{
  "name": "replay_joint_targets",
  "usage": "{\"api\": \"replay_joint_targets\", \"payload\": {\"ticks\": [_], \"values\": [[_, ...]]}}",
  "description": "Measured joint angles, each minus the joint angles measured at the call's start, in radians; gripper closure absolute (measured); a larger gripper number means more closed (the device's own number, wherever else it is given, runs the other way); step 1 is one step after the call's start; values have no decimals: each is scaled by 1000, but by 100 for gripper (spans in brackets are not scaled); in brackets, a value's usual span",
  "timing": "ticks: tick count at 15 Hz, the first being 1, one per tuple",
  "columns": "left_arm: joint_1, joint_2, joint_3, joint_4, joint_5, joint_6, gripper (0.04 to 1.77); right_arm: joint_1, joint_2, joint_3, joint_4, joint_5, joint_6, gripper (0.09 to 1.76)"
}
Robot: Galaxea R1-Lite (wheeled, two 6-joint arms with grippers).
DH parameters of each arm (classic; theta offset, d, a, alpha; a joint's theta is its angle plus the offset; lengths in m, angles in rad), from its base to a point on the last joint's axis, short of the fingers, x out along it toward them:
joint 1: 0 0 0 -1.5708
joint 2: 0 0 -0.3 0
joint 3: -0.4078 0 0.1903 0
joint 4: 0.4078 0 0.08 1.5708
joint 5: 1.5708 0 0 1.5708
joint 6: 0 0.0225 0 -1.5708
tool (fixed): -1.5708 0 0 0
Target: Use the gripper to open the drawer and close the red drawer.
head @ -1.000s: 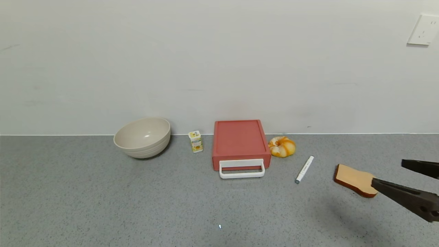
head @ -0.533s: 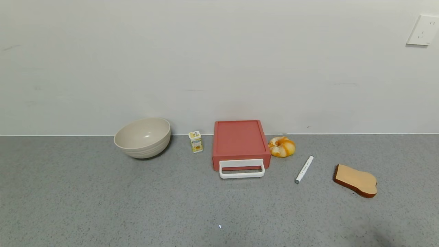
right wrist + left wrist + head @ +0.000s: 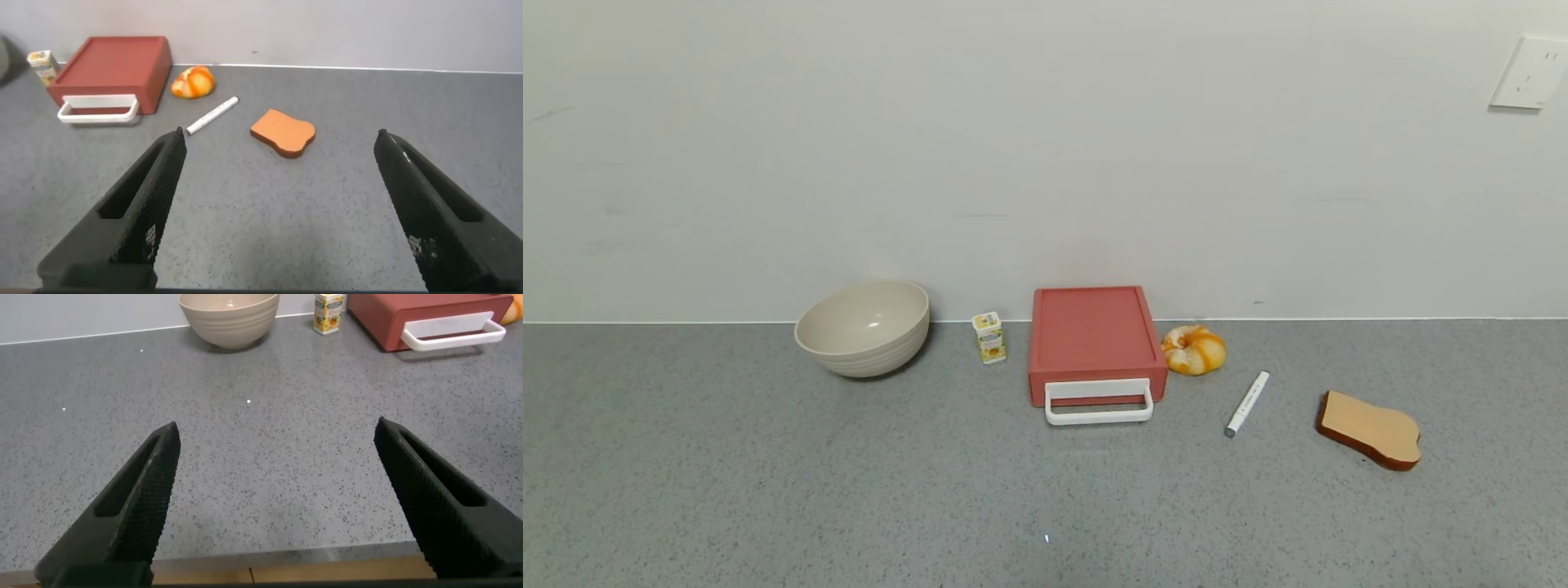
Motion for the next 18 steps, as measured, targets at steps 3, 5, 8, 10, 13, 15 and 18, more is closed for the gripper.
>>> {"api": "replay_joint_targets", "payload": {"ticks": [3, 5, 8, 10, 13, 15, 18], "values": [[0, 0, 0, 0, 0, 0, 9, 0, -58, 51, -30, -13, 74, 15], [0, 0, 0, 0, 0, 0, 9, -19, -72, 50, -32, -21, 72, 15], [0, 0, 0, 0, 1, -1, 9, -117, -93, 49, -34, 28, 56, 15], [0, 0, 0, 0, 1, -2, 9, -141, -129, 72, -32, 85, 53, 15], [0, 0, 0, -1, 1, -3, 9, -137, -198, 141, -37, 130, 38, 15], [0, 0, 0, -1, 1, -3, 9, -133, -250, 217, -60, 141, -16, 15], [0, 0, 0, -1, 1, -3, 9, -130, -309, 354, -154, 144, -77, 15]]}}
